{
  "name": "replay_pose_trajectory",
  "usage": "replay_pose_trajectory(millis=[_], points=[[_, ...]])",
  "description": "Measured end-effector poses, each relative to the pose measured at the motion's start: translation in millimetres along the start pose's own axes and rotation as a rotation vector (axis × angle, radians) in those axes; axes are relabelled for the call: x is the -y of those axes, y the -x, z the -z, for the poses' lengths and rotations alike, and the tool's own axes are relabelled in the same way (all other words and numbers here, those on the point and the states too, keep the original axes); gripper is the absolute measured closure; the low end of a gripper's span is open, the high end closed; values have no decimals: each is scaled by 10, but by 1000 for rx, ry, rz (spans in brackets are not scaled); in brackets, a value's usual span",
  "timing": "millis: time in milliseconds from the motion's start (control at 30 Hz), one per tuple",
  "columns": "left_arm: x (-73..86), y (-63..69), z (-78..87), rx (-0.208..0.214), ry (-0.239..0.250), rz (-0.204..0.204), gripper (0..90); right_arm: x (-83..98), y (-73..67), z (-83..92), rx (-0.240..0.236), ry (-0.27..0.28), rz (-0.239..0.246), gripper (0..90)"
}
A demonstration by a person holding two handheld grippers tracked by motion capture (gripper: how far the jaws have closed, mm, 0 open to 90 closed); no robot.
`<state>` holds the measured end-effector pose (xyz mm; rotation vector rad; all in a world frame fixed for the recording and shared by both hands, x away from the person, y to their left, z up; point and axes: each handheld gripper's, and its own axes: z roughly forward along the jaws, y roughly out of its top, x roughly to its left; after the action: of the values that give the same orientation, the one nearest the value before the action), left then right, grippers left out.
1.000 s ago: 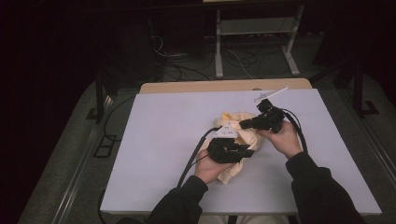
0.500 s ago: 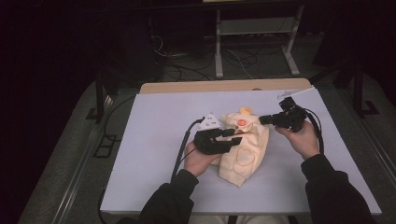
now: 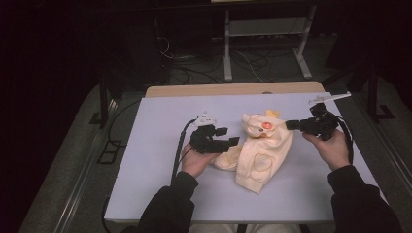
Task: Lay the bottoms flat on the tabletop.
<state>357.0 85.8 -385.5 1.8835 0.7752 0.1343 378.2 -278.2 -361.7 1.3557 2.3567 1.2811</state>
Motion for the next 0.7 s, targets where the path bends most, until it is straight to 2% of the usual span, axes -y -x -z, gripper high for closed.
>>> replay_pose_trajectory(millis=[100, 233, 300, 467, 700], points=[[26, -53, -25, -9, -14, 14, 363, 57, 44, 32, 2, 6, -8, 868], [64, -123, -69, -58, -35, 9, 359, 154, 123, 75, -2, 8, -35, 868], [86, -172, -97, -63, -46, 24, 359, 168, 134, 83, -1, 10, -40, 868], [142, -247, -165, -54, -72, 48, 357, 263, 203, 118, -3, 14, -62, 868], [244, -310, -288, -37, -159, 68, 333, 348, 260, 124, -16, 20, -88, 867]])
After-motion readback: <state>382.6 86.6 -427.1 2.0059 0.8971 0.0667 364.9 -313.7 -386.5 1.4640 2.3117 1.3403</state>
